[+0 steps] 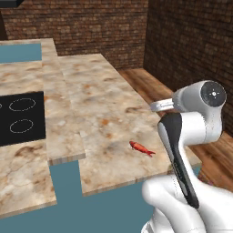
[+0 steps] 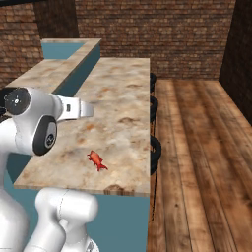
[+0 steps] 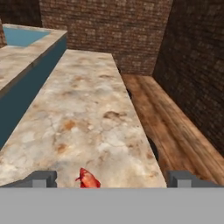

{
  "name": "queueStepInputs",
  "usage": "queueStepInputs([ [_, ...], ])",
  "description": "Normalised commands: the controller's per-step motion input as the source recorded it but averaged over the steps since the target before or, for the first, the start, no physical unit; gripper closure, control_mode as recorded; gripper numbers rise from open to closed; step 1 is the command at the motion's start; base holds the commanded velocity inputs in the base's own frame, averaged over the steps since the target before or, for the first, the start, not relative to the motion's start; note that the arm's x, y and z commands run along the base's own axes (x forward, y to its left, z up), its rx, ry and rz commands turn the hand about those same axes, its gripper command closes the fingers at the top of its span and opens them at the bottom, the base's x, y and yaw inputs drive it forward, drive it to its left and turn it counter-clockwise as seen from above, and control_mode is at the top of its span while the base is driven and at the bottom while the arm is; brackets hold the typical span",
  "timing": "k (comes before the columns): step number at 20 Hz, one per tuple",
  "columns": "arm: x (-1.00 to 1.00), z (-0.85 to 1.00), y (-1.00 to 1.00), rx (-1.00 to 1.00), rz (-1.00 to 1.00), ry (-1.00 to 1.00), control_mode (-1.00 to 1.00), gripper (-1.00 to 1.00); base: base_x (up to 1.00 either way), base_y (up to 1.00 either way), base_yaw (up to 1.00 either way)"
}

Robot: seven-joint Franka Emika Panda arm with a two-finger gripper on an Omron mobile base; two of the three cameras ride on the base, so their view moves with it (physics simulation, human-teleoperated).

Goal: Open the fridge, remove the mango, avocado, and fish, and place them on any counter.

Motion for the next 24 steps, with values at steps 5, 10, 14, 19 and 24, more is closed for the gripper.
queueStepInputs([
  [5, -0.73, 0.61, 0.0, 0.0, 0.0, 0.06, -1.0, -1.0, 0.0, 0.0, 0.0],
  [10, -0.46, 0.17, 0.0, 0.0, 0.0, 0.1, 1.0, -1.0, -0.14, 0.0, 0.0],
  [14, 0.0, 0.0, 0.0, 0.0, 0.0, 0.0, 1.0, -1.0, -0.68, -0.21, -0.04],
  [19, 0.0, 0.0, 0.0, 0.0, 0.0, 0.0, 1.0, -1.0, -0.15, -0.2, -0.28],
  [24, 0.0, 0.0, 0.0, 0.0, 0.0, 0.0, 1.0, -1.0, 0.0, 0.0, -0.99],
])
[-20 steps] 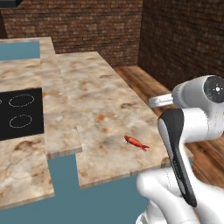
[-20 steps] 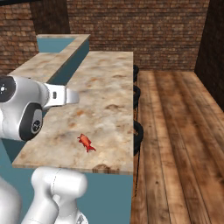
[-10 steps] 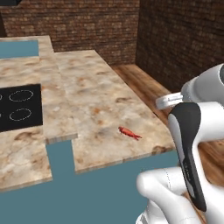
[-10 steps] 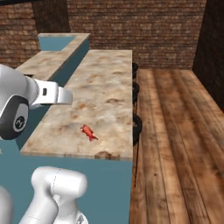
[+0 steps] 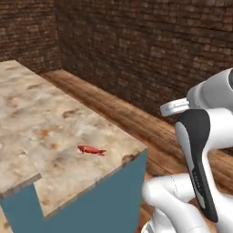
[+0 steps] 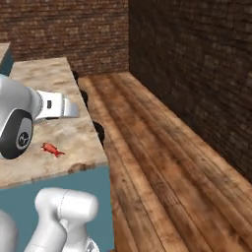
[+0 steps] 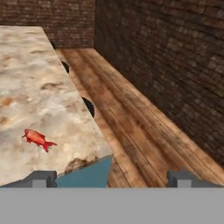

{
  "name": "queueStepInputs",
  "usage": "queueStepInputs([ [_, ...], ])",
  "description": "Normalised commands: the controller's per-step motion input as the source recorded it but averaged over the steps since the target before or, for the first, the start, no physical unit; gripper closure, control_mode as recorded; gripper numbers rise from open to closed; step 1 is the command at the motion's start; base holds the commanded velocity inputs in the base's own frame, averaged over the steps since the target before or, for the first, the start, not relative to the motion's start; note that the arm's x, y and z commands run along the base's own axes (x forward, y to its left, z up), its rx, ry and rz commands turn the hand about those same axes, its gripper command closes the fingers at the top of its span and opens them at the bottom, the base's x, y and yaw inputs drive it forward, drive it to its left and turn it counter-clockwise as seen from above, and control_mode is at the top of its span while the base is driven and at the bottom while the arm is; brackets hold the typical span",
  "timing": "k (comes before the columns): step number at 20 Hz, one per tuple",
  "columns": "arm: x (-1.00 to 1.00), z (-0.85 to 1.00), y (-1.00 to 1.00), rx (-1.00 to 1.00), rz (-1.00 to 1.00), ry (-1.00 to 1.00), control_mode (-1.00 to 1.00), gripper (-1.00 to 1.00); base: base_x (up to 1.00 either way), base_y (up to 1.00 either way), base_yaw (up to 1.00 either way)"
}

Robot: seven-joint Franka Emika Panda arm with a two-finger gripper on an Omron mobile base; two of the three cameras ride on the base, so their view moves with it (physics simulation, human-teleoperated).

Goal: Open the fridge, remove the mango, avocado, and fish, and place them on any counter.

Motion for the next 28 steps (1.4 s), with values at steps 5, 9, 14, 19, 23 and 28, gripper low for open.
queueStepInputs([
  [5, 0.0, 0.0, 0.0, 0.0, 0.0, 0.0, 1.0, -1.0, 0.0, 0.0, -1.0],
  [9, 0.0, 0.0, 0.0, 0.0, 0.0, 0.0, 1.0, -1.0, 0.0, -0.03, -0.98],
  [14, 0.0, 0.0, 0.0, 0.0, 0.0, 0.0, 1.0, -1.0, 0.0, -0.03, -0.98],
  [19, 0.0, 0.0, 0.0, 0.0, 0.0, 0.0, 1.0, -1.0, 0.0, -0.03, -0.98],
  [23, 0.0, 0.0, 0.0, 0.0, 0.0, 0.0, 1.0, -1.0, 0.0, -0.06, -0.97],
  [28, 0.0, 0.0, 0.0, 0.0, 0.0, 0.0, 1.0, -1.0, 0.0, -0.06, -0.97],
])
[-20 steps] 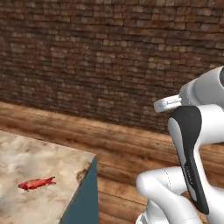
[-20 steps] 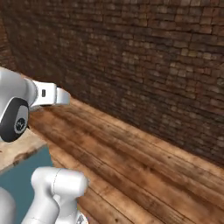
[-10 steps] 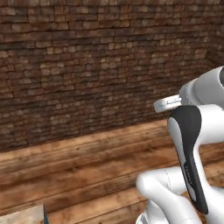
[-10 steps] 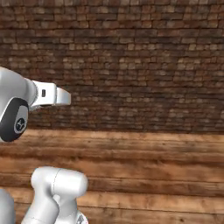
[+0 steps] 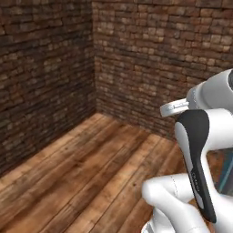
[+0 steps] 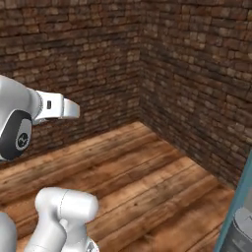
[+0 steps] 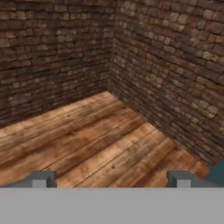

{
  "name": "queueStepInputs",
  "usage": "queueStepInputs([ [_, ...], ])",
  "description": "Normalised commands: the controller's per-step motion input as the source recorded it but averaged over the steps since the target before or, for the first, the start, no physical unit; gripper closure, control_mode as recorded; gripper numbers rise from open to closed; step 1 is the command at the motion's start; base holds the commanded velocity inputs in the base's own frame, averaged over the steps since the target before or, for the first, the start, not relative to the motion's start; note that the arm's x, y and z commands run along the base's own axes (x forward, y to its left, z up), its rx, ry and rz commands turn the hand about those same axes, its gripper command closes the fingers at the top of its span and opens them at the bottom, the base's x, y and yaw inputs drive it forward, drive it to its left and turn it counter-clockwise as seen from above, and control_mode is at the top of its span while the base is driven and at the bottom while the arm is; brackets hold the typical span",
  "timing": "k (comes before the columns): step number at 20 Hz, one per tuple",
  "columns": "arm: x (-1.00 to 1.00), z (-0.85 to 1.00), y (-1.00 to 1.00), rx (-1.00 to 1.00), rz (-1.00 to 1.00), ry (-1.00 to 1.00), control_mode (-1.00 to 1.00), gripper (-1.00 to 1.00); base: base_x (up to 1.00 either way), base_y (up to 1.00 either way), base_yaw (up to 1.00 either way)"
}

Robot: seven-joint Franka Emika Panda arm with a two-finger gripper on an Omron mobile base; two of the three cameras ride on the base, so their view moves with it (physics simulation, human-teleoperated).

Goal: Open the fridge, remove the mango, avocado, and fish, and place them on any counter.

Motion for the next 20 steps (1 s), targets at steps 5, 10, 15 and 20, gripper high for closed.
queueStepInputs([
  [5, 0.0, 0.0, 0.0, 0.0, 0.0, 0.0, 1.0, -1.0, 0.0, -0.07, -0.97],
  [10, 0.0, 0.0, 0.0, 0.0, 0.0, 0.0, 1.0, -1.0, 0.16, -0.3, -0.7],
  [15, 0.0, 0.0, 0.0, 0.0, 0.0, 0.0, 1.0, -1.0, 0.4, -0.59, -0.25],
  [20, 0.0, 0.0, 0.0, 0.0, 0.0, 0.0, 1.0, -1.0, 0.15, -0.62, -0.31],
])
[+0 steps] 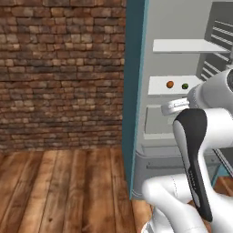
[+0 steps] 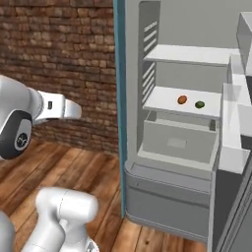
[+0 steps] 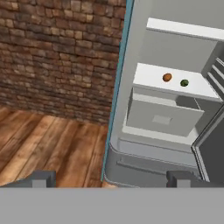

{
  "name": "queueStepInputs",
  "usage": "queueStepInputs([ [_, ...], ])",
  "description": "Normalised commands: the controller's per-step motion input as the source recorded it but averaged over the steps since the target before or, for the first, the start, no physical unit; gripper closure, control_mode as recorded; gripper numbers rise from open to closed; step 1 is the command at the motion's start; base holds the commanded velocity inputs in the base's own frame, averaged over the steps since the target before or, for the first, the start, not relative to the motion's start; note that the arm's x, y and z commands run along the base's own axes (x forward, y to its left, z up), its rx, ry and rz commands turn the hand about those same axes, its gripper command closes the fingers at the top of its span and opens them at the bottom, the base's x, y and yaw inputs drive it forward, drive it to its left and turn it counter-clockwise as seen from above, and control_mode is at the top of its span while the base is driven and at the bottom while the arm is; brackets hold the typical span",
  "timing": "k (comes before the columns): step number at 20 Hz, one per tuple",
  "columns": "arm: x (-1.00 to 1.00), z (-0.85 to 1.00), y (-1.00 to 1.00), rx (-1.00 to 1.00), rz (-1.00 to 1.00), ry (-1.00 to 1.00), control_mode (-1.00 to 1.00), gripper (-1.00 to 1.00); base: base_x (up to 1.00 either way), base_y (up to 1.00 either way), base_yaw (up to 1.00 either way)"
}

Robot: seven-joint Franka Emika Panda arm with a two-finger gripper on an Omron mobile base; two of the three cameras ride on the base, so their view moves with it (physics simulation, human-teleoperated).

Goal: Open the fridge, remove the mango, avocado, and fish, and place them on any counter.

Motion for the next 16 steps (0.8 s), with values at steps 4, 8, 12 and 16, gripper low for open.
queueStepInputs([
  [4, 0.0, 0.0, 0.0, 0.0, 0.0, 0.0, 1.0, -1.0, -0.03, -0.34, -0.37],
  [8, 0.0, 0.0, 0.0, 0.0, 0.0, 0.0, 1.0, -1.0, 0.02, -0.29, -0.37],
  [12, 0.0, 0.0, 0.0, 0.0, 0.0, 0.0, 1.0, -1.0, 0.14, -0.4, -0.35],
  [16, 0.0, 0.0, 0.0, 0.0, 0.0, 0.0, 1.0, -1.0, 0.84, -0.13, -0.16],
])
